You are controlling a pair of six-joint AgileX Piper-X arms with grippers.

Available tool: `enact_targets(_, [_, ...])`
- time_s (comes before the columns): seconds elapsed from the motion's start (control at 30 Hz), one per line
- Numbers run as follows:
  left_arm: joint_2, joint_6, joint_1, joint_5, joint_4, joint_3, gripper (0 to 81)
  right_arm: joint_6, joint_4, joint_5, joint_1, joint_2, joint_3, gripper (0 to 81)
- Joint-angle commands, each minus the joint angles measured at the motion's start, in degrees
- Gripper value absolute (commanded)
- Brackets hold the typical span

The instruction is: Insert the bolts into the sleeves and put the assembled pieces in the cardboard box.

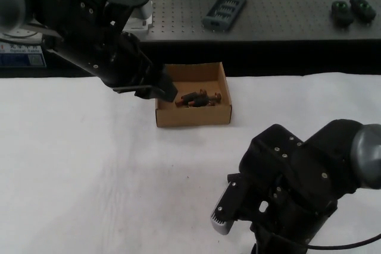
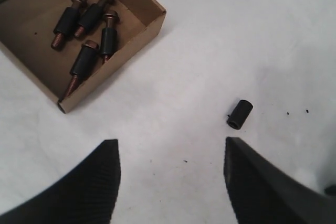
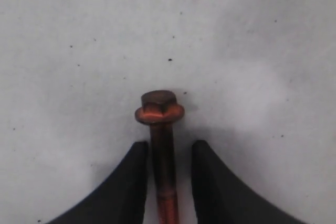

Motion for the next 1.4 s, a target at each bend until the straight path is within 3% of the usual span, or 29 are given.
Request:
enact_targets(0.0, [-0.7, -2.2, 0.1, 0.7, 0.0, -0.3, 42.8, -0.4, 2.8, 2.1, 0.2, 0.8, -0.1, 22.8])
enact_targets(0.23, [-0.7, -2.2, 0.1, 1.9, 0.5, -0.3, 42.8, 0.7, 3.1, 6.8, 0.7, 0.8, -1.3, 0.6])
enact_targets(0.3, [-0.7, -2.2, 0.1, 1.9, 0.2, -0.3, 42.8, 1.6, 3.1, 6.9, 0.7, 0.8, -1.3, 4.5])
enact_targets(0.47, [-0.7, -1.7, 0.1, 1.8, -2.4, -0.3, 42.8, 4.3, 1.8, 4.3, 0.7, -0.1, -1.3, 4.3])
enact_targets(0.63, [1.0, 6.2, -0.3, 1.7, -3.2, -0.3, 42.8, 5.3, -1.3, 0.5, -1.4, -7.2, 0.3, 4.3])
enact_targets(0.8, [3.8, 6.2, -3.3, 1.8, -3.4, -0.3, 42.8, 6.8, -3.6, -0.5, -8.0, -19.7, 4.4, 4.3])
enact_targets(1.1, [9.0, 12.0, -15.0, -3.3, -4.6, -0.3, 42.8, 11.4, -5.8, -5.1, -24.8, -30.3, 6.9, 4.3])
enact_targets(1.37, [13.3, 19.9, -20.8, -12.0, -3.0, -0.4, 42.8, 12.2, -5.0, -10.4, -29.4, -30.4, 6.9, 4.3])
